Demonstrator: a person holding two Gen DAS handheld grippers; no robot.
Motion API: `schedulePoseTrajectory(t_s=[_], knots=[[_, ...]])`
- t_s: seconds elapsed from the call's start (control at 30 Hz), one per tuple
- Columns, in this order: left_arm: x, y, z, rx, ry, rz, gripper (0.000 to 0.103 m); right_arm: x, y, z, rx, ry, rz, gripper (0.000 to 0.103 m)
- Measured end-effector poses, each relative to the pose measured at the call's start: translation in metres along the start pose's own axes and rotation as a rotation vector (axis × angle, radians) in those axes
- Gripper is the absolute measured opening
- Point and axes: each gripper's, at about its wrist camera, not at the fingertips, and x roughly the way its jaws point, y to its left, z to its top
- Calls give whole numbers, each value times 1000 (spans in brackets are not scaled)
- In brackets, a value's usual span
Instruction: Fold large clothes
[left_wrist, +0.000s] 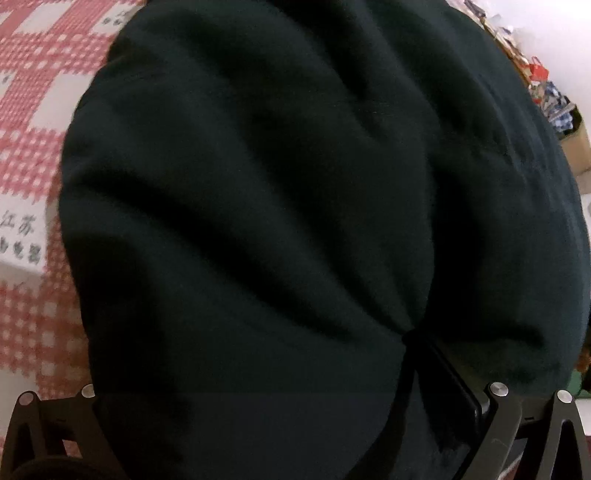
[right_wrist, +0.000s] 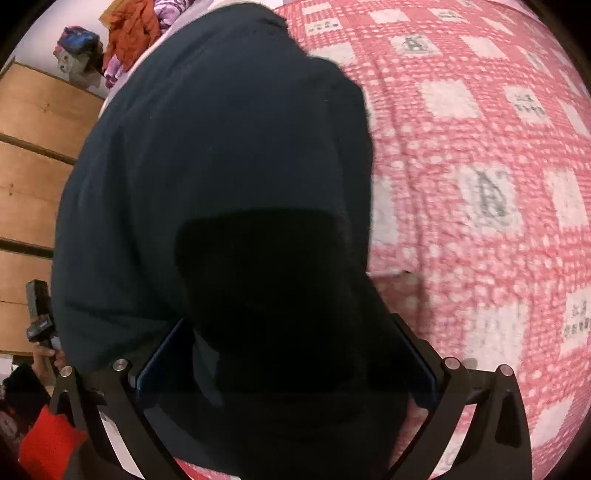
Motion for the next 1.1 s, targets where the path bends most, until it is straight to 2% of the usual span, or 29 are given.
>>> schedulePoseTrajectory(t_s=[0.07,0.1,0.13,0.2,0.23,0.3,0.37,0.53,0.6,0.7,0.73,0.8,0.87,0.93,1.0,1.07,1.1], knots=[[-2,-7,-1,21,-21,-5,90,2,8,0,-6,0,24,101],[-6,-14,0,36,-34,-6,77,1,11,-1,-17,-9,32,89],[-11,-18,-3,47,-47,0,63,-2,14,-2,-21,-20,50,85],[-25,-26,-4,46,-89,3,46,-14,22,-7,-43,-55,49,56],[-32,-24,-6,39,-103,-6,39,-21,26,-10,-52,-77,46,50],[-50,-26,-7,29,-142,-24,33,-39,42,-16,-85,-129,10,36],[-69,-32,-6,40,-190,-45,29,-57,58,-19,-107,-183,-16,31],[-120,-48,6,91,-283,-94,26,-111,106,-19,-224,-325,-45,25],[-134,-54,13,106,-309,-110,25,-129,134,-16,-288,-362,-28,24],[-172,-55,0,134,-354,-119,23,-152,179,-23,-385,-410,-3,23],[-183,-53,-4,135,-371,-123,19,-160,195,-28,-421,-432,0,23],[-220,-42,-16,126,-446,-151,10,-174,225,-41,-477,-481,28,22],[-243,-19,-33,97,-474,-137,10,-180,247,-59,-515,-508,58,22],[-237,7,-48,57,-434,-85,10,-169,260,-80,-518,-492,83,22],[-206,52,-66,-43,-303,-28,10,-135,246,-96,-434,-394,55,25],[-171,86,-90,-126,-193,5,13,-93,207,-108,-283,-261,-63,30],[-156,95,-101,-145,-160,10,23,-66,171,-117,-155,-159,-127,34]])
